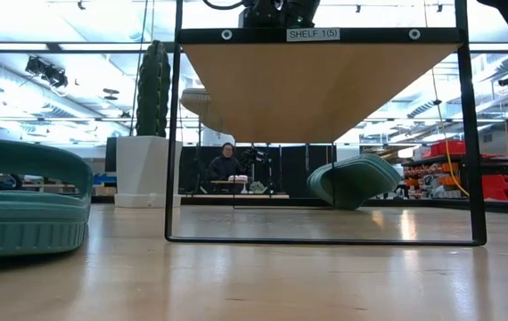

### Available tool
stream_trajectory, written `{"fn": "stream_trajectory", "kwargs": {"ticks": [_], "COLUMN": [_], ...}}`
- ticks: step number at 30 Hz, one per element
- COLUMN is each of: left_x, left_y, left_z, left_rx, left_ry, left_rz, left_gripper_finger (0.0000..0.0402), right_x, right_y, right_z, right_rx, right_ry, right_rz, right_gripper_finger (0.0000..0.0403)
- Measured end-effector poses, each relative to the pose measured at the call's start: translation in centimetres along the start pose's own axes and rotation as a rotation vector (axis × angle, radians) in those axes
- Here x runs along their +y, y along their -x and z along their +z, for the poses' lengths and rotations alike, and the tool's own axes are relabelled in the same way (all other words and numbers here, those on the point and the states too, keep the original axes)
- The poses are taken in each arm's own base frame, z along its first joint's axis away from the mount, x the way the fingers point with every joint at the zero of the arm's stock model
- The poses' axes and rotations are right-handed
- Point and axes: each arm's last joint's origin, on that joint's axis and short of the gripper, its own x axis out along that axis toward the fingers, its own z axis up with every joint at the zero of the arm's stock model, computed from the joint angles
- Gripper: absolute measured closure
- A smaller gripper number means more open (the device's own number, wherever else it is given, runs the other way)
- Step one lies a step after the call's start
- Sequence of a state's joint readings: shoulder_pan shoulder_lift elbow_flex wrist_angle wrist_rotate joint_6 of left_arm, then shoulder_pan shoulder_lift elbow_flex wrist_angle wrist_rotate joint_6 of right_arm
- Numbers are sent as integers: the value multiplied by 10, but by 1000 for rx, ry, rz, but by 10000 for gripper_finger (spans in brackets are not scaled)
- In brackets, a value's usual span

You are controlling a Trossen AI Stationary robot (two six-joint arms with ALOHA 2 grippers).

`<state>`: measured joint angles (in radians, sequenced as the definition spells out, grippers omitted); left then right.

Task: Pick and place slides into the shelf
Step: Put the gray slipper on the shelf, then put the bottom green slipper on the shelf

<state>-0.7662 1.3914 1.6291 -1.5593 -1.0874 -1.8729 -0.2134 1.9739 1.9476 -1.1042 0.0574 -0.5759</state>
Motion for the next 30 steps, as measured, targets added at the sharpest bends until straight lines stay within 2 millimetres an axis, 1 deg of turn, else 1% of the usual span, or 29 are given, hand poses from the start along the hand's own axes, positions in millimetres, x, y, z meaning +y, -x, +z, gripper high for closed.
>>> {"fn": "stream_trajectory", "kwargs": {"ticks": [7,16,20,24,30], "left_x": [0,0,0,0,0], "left_y": [0,0,0,0,0], "left_z": [0,0,0,0,0], "left_rx": [0,0,0,0,-1], "left_ry": [0,-1,-2,-4,-13], "left_rz": [0,0,0,0,0], "left_gripper_finger": [36,36,36,36,36], "right_x": [0,1,1,0,2], "right_y": [0,0,8,18,21], "right_z": [-1,-1,-3,-5,-8], "right_rx": [19,24,24,13,45], "right_ry": [-9,-30,-32,-35,-51], "right_rz": [-7,-9,-34,-47,-31], "right_gripper_finger": [281,238,226,222,228]}}
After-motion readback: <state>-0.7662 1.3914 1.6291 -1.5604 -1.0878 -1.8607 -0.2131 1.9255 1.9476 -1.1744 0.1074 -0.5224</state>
